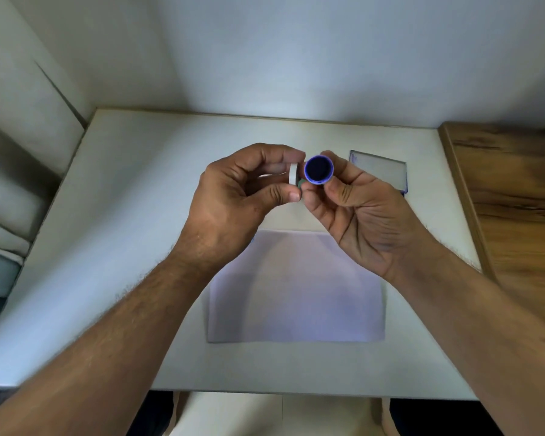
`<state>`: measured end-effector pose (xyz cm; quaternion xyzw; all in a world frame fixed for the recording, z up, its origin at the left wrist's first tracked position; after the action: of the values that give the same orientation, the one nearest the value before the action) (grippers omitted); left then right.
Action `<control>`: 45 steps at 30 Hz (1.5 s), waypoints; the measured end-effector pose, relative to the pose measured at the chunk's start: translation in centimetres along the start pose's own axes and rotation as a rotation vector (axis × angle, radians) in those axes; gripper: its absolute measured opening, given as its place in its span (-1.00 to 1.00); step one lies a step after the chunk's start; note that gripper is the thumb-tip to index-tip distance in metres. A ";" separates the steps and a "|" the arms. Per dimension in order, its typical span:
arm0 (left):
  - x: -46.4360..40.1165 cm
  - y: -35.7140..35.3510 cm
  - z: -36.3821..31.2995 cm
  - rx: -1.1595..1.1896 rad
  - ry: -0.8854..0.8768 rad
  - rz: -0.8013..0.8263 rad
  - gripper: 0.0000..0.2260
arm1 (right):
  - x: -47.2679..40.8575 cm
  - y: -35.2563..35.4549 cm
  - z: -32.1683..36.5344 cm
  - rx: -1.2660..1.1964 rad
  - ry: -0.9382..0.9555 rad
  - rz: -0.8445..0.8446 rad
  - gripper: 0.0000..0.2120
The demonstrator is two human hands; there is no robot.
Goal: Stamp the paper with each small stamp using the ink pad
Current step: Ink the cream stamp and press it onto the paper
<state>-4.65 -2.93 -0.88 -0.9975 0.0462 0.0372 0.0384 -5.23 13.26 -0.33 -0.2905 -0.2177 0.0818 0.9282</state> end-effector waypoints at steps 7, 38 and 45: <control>0.3 -1.9 0.6 -0.020 0.022 0.064 -0.70 | 1.2 2.5 0.3 0.003 -0.012 0.004 -0.75; 1.5 -3.0 1.6 -0.348 0.051 -0.040 -0.70 | 0.2 7.2 2.0 1.566 0.437 -0.587 -0.73; 1.7 -2.8 1.8 -0.346 0.070 -0.036 -0.70 | -0.2 7.2 1.8 1.518 0.339 -0.571 -0.76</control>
<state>-2.85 -0.13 -2.60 -0.9905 0.0225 0.0089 -0.1350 -6.40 20.04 -3.22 0.4730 -0.0259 -0.0770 0.8773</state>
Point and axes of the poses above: each hand's wrist, its own x-axis away from the middle knuckle, its own y-axis out of the back of the hand, z = x × y, the point moved 1 cm from there along -x, towards the middle knuckle, and after that the axes turned 8 degrees about x, right-handed, at the moved point
